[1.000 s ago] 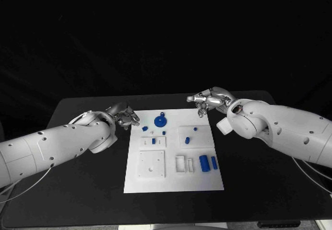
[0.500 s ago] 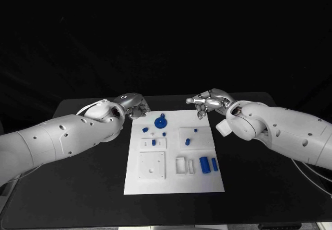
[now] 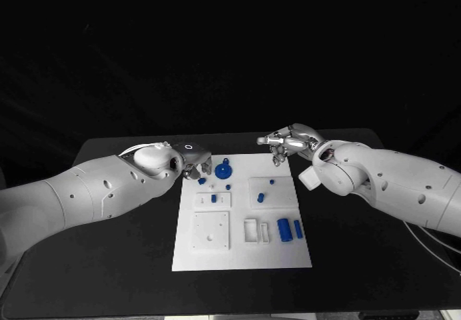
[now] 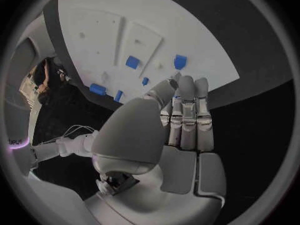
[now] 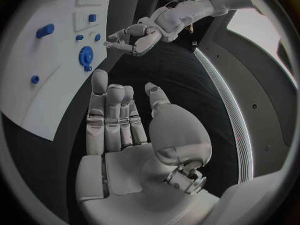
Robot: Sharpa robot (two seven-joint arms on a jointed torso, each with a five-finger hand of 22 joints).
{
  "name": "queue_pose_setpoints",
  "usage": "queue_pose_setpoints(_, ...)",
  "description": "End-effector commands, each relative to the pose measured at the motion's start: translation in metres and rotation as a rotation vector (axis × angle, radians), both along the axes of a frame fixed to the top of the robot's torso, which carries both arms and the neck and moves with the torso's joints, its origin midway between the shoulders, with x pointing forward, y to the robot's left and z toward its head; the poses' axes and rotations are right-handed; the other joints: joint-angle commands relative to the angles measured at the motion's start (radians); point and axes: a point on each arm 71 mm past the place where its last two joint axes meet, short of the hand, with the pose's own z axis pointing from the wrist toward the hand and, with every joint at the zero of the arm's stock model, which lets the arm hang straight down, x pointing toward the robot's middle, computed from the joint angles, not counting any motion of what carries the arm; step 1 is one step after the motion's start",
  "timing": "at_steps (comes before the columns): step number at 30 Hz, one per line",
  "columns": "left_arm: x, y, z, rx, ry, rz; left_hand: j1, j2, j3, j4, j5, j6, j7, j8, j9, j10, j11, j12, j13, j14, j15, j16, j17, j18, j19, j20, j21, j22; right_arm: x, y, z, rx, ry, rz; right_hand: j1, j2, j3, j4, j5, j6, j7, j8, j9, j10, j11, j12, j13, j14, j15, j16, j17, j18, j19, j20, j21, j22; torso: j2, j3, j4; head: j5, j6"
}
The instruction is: Assemble the parts on the task board
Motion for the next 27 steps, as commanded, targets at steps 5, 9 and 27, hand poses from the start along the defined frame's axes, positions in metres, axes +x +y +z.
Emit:
queue_pose_setpoints(5,-0.0009,-0.0017,-0.0087,0.136,0.045,-0.034,-0.005,-0.019,0.009,0.002,-0.009,-0.016,-0.013,-0.003,-0.001,-0.033,-0.003,-0.006,0.000,-0.011,0.001,0.007,-0.003,0.008,-0.015,0.003,0.017,0.022,-0.0004,0.0025,0.0002,-0.001,-0.008,0.017,-0.007,-0.006,0.004,0.000,0.003,0.006,0.001,-0.003,-0.001,0.003,-0.007,0.003,0.000,0.001,-0.006,0.001,0.000,0.001,0.005,0.000,-0.003,0.001,0.000,-0.0009,0.0015,0.000,-0.001)
queue_pose_setpoints(9,-0.0003,-0.0018,-0.0120,0.145,0.040,-0.039,-0.007,-0.021,-0.004,0.004,-0.023,-0.047,-0.021,-0.003,-0.002,-0.062,-0.007,-0.006,-0.001,-0.008,0.001,0.007,-0.005,0.009,-0.009,0.006,0.009,0.019,-0.0004,0.0035,0.0002,0.000,-0.008,0.019,-0.007,-0.006,0.004,0.000,0.003,0.006,0.001,-0.003,-0.001,0.003,-0.007,0.003,0.000,0.001,-0.006,0.001,0.000,0.001,0.005,0.000,-0.003,0.001,0.000,-0.0011,0.0013,0.002,-0.001)
queue_pose_setpoints(27,0.0069,-0.0004,-0.0109,0.080,-0.044,-0.072,-0.011,0.012,-0.077,0.017,-0.042,-0.094,-0.029,-0.003,-0.003,-0.093,-0.008,-0.006,-0.001,0.007,0.000,0.011,-0.017,0.018,0.042,0.019,-0.088,0.022,-0.0003,0.0057,0.0001,0.001,-0.007,0.025,-0.009,-0.006,0.007,0.001,0.003,0.008,0.001,-0.003,-0.001,0.004,-0.007,0.003,0.000,0.002,-0.006,0.001,0.000,0.001,0.006,0.000,-0.002,0.001,-0.001,0.0009,0.0006,0.001,-0.002)
